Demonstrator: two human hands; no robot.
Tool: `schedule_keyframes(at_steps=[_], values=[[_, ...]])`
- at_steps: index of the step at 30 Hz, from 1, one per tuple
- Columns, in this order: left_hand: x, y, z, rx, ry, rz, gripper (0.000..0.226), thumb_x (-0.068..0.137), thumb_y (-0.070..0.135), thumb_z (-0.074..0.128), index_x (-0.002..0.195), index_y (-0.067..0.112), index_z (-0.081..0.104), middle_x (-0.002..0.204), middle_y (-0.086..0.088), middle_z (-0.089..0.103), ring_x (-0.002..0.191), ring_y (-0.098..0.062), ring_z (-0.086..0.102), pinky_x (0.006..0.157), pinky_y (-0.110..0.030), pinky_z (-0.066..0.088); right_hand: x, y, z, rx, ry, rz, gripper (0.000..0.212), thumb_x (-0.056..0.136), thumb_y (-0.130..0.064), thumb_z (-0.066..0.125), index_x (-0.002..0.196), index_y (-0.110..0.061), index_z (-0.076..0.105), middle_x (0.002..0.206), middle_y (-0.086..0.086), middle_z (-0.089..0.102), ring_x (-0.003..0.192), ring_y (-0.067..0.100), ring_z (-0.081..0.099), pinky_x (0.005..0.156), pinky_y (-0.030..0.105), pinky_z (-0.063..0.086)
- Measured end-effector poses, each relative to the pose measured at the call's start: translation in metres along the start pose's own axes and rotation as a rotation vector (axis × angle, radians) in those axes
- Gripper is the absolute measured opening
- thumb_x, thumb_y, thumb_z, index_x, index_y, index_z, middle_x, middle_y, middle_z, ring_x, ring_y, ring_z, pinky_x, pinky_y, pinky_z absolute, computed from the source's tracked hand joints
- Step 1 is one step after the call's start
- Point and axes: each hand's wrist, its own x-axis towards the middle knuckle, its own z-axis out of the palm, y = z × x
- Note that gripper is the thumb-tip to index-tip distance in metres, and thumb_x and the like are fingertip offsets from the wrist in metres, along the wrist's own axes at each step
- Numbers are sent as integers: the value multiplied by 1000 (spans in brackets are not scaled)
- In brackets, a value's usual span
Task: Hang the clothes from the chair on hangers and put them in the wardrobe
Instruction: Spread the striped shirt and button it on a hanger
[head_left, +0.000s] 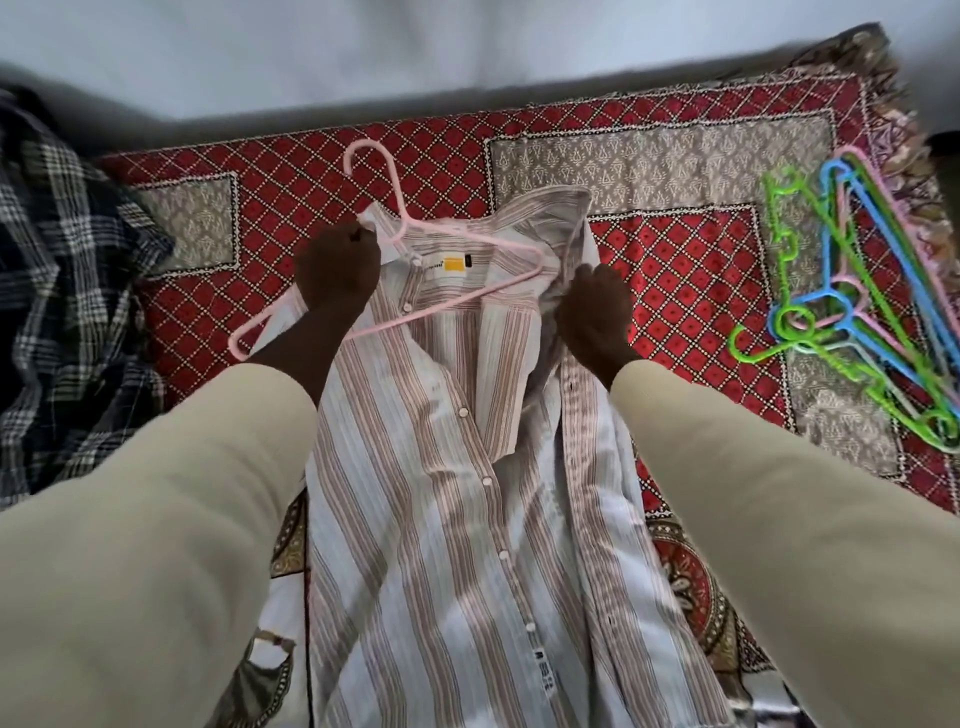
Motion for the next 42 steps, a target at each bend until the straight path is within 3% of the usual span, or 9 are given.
schedule_keyframes(at_steps=[4, 16, 21, 24, 29, 32, 35, 39, 42], values=[[4, 8, 2, -24, -29, -5, 43, 94, 36, 43, 92, 2, 70, 92, -20, 69, 86, -37, 63, 75, -40, 47, 9, 10, -7, 97, 78, 335, 47, 91, -20, 60, 132, -1, 45, 131, 19, 52, 121, 35, 49, 101, 44, 38], [-7, 36, 6, -104, 15, -25, 35, 88, 33, 47, 64, 10, 60, 63, -6, 57, 65, -28, 56, 58, -30, 33, 18, 30, -5, -264, 75, -321, 31, 84, -9, 57, 114, 0, 55, 109, 25, 59, 100, 39, 55, 88, 46, 44], [-9, 36, 10, -68, -34, -17, 39, 84, 36, 46, 71, 9, 69, 70, -10, 66, 72, -33, 63, 60, -31, 38, 22, 28, -27, 133, 208, 165, 26, 87, -13, 48, 104, -4, 67, 111, 21, 57, 106, 36, 52, 89, 41, 39], [-13, 45, 19, -56, -106, -63, 37, 87, 36, 47, 86, 11, 74, 90, -12, 72, 88, -34, 66, 75, -36, 50, 0, 3, -46, 584, 371, 143, 19, 89, -6, 46, 88, -3, 64, 87, 8, 55, 82, 14, 55, 70, 32, 42], [-9, 57, 35, -92, -224, -57, 34, 92, 37, 53, 93, 12, 75, 102, -13, 72, 101, -34, 64, 82, -35, 49, -55, -52, -50, 625, -334, -343, 29, 97, -3, 45, 117, -3, 65, 105, 17, 70, 83, 27, 67, 62, 23, 49], [0, 52, 44, -131, -307, 11, 36, 94, 37, 54, 83, 8, 72, 97, -16, 71, 96, -35, 64, 80, -37, 47, -60, -61, -37, 678, -534, -354, 32, 91, -1, 47, 113, -4, 70, 115, 13, 70, 102, 24, 68, 86, 31, 54], [4, 49, 49, -132, -321, 47, 33, 97, 35, 51, 76, 14, 64, 98, -16, 70, 96, -36, 63, 83, -39, 45, -53, -60, -26, 691, -266, -219, 34, 86, 4, 47, 108, -3, 72, 110, 14, 72, 104, 28, 67, 92, 37, 53], [3, 47, 51, -137, -355, 62, 33, 99, 21, 46, 123, 11, 65, 129, -12, 63, 122, -31, 55, 103, -38, 38, -28, -73, -28, 591, 186, -193, 36, 88, 0, 52, 123, 1, 60, 117, 20, 61, 110, 35, 56, 91, 39, 46], [-4, 45, 45, -228, -337, 137, 34, 96, 17, 50, 125, 6, 65, 125, -15, 65, 119, -31, 57, 101, -37, 42, 13, -93, -26, 538, 135, -81, 54, 88, -21, 63, 136, -5, 47, 136, 16, 52, 129, 33, 44, 109, 44, 34]])
